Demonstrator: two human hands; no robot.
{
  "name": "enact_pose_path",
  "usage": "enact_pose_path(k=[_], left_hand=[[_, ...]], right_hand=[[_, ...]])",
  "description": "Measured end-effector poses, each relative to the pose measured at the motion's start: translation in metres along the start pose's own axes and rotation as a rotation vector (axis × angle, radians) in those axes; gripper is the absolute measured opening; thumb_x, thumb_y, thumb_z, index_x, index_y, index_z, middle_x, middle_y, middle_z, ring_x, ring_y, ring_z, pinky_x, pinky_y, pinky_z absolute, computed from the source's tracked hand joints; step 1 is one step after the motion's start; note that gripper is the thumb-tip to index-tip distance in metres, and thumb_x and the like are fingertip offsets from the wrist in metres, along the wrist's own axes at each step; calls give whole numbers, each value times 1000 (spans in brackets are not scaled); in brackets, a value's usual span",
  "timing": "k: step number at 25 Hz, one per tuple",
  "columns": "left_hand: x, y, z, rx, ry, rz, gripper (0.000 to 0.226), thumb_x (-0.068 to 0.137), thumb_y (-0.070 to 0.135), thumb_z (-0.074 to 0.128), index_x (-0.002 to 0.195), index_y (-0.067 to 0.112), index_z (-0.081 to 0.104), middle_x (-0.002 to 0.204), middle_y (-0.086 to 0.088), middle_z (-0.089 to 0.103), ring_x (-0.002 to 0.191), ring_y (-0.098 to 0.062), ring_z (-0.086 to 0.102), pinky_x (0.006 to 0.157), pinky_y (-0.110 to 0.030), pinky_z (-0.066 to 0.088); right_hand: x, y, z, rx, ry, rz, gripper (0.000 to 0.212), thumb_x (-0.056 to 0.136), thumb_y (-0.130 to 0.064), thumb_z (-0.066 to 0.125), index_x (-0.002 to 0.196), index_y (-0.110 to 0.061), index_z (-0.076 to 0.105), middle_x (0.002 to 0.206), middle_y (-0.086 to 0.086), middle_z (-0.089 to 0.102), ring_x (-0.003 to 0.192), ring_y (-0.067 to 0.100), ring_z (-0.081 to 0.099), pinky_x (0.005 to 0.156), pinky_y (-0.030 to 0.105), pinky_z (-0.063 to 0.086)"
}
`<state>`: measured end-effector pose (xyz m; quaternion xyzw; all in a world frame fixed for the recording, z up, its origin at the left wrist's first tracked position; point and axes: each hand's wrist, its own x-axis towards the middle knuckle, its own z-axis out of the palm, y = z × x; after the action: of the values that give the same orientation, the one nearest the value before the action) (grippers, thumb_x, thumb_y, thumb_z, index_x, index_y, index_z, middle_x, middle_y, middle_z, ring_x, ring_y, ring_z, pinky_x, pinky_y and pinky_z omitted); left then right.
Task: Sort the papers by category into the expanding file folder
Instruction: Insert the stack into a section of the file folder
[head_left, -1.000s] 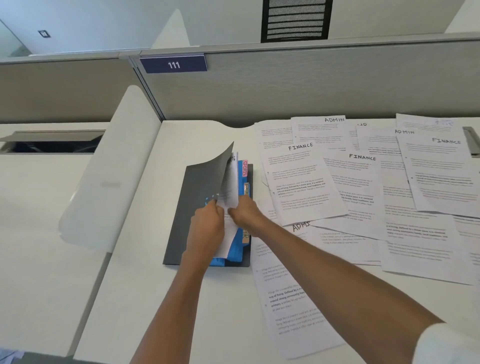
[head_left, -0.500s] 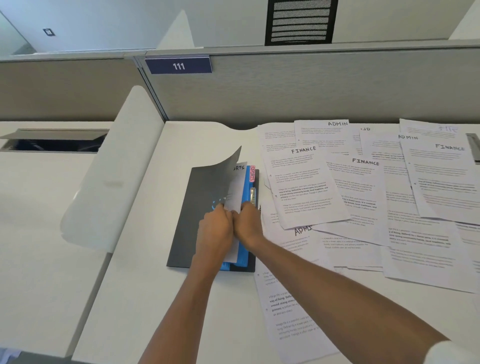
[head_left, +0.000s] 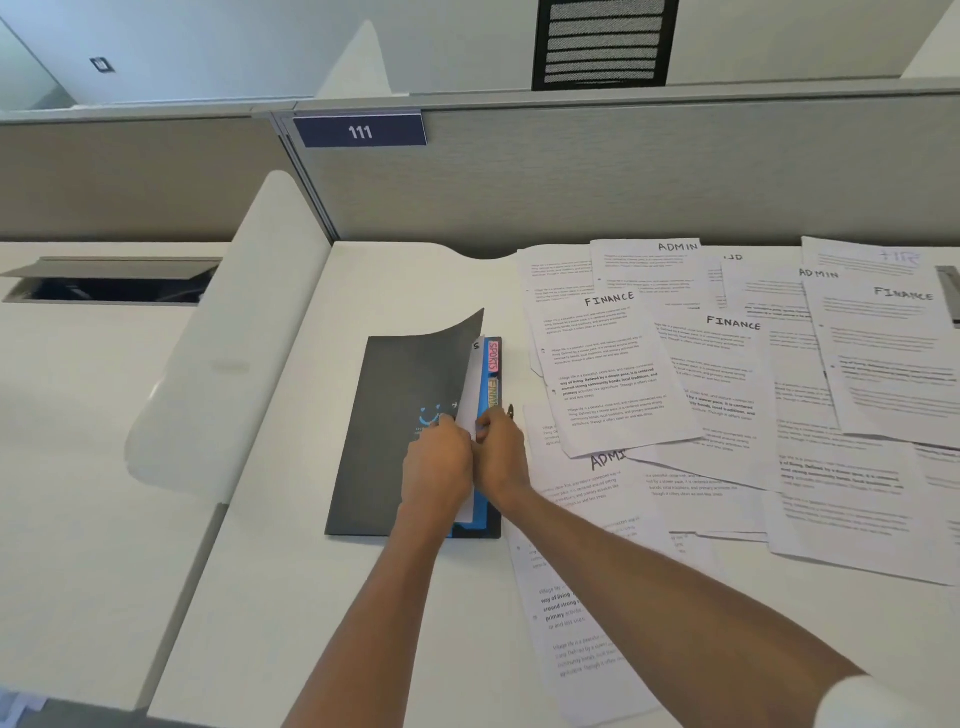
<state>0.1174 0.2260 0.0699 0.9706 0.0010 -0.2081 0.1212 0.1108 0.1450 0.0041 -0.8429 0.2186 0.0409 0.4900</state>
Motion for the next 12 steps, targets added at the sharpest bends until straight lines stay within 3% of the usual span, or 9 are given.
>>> enact_pose_path(k=[2,5,7,10,12], left_hand=[[4,-1,14,-26,6,5,33,112,27,43,137,6,52,132,-16,66,111,-35,71,96,-47,61],[13,-5,32,32,-6,48,38,110,29,49,139,5,51,136,-18,64,113,-35,71,98,-48,60],[19,-8,42,47,-5,39,40,109,28,51,140,3,49,139,-20,61,117,-39,68,97,-49,60],[27,-11,56,121,-16,10,45,108,25,48,146,1,44,145,-22,55,125,-46,60,100,-55,56],[26,-8,60,137,-44,-21,49,108,19,43,152,-1,37,151,-26,48,134,-50,52,104,-60,51]], right_hand=[[-3,14,4,-87,-41,-76,13,100,-15,52,107,-8,59,108,5,65,103,19,62,82,29,55],[-11,35,18,-176,-2,-183,15,106,-27,49,109,-25,64,109,-3,70,109,18,66,72,17,57],[-20,44,23,-116,-24,-182,19,106,-30,49,118,-30,64,111,-3,72,111,15,67,78,20,59],[-34,45,8,-259,-32,-252,26,100,-30,49,118,-21,65,115,3,70,111,17,65,94,37,56],[-42,48,-4,-370,-31,-295,23,100,-16,47,117,-10,61,115,7,61,107,24,59,87,31,50]])
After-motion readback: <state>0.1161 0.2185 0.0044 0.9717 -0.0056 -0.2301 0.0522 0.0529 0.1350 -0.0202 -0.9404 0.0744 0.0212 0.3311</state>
